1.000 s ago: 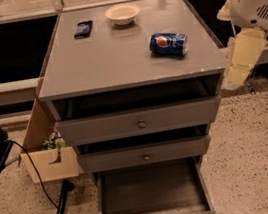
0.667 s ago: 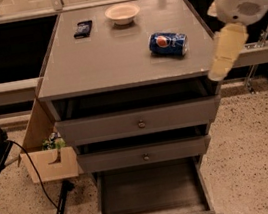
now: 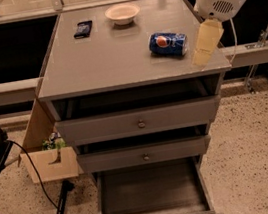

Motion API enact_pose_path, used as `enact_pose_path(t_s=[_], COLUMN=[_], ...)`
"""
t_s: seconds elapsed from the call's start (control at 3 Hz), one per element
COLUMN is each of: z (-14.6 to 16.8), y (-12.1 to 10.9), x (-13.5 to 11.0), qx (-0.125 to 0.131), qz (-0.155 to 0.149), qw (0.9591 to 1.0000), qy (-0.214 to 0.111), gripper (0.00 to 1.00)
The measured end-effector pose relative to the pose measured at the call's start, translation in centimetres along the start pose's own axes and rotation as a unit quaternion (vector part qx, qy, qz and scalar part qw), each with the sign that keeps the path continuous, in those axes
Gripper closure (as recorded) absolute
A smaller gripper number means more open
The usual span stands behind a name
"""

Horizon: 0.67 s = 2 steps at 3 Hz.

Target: Place pepsi can into bottom drawer

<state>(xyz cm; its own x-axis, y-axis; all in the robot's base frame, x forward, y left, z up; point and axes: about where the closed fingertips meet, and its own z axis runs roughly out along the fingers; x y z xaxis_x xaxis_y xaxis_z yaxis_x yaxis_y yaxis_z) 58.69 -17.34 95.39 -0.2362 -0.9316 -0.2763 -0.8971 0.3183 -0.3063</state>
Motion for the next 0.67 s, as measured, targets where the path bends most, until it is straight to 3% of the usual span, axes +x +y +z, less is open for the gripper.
enact_pose_path(t_s=[0.33, 0.67], z=[0.3, 1.4], y=[-1.9, -4.5], x=[-0.1, -0.4], qx=[-0.005, 0.010], qz=[0.000, 0.001], qw=[1.0000, 0.9999], qy=[0.008, 0.008], gripper=[0.00, 0.00])
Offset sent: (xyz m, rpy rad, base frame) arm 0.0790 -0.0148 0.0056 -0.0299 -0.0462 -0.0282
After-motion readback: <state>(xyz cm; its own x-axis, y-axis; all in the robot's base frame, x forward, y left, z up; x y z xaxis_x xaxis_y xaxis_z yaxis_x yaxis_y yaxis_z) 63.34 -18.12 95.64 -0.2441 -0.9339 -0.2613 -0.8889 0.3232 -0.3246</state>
